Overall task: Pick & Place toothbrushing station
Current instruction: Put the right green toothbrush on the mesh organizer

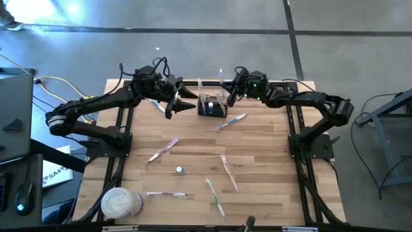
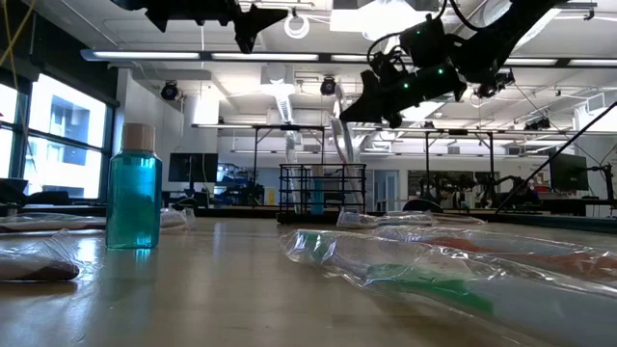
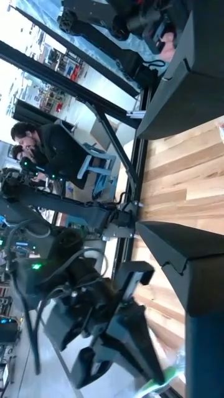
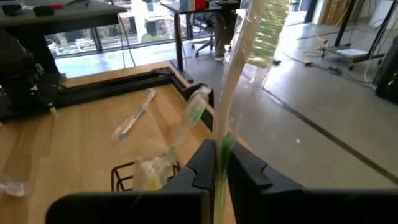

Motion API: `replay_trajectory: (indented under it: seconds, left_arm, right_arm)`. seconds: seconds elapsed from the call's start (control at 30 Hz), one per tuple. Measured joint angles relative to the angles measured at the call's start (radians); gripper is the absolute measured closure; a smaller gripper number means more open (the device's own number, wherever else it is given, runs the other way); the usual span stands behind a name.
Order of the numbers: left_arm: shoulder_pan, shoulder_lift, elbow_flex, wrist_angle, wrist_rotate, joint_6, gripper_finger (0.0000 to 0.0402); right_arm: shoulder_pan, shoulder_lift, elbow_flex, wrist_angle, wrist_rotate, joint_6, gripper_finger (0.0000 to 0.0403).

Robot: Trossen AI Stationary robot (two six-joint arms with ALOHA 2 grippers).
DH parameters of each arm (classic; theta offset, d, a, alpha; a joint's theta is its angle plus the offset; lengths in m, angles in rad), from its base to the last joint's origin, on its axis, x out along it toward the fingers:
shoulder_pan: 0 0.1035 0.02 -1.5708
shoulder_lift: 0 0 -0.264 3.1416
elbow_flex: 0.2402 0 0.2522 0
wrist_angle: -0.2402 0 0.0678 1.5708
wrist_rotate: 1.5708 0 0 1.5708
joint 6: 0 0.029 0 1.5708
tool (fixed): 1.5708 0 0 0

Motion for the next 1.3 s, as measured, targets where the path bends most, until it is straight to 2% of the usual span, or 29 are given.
replay_trajectory:
  seconds: [0.17, 0.7, 1.3]
  left_arm:
    - [0.0, 0.01, 0.0, -0.01, -0.004, 0.0, 0.0175]
    - [0.0, 0.009, 0.0, -0.018, -0.003, -0.001, 0.0175]
    - [0.0, 0.009, 0.0, -0.017, -0.003, -0.001, 0.0175]
  right_arm:
    - [0.01, 0.024, 0.0, -0.008, 0.024, -0.005, 0.0388]
    - [0.015, 0.107, 0.0, -0.003, 0.009, 0.024, 0.0388]
    - [0.022, 0.11, 0.001, -0.069, 0.032, 0.04, 0.0388]
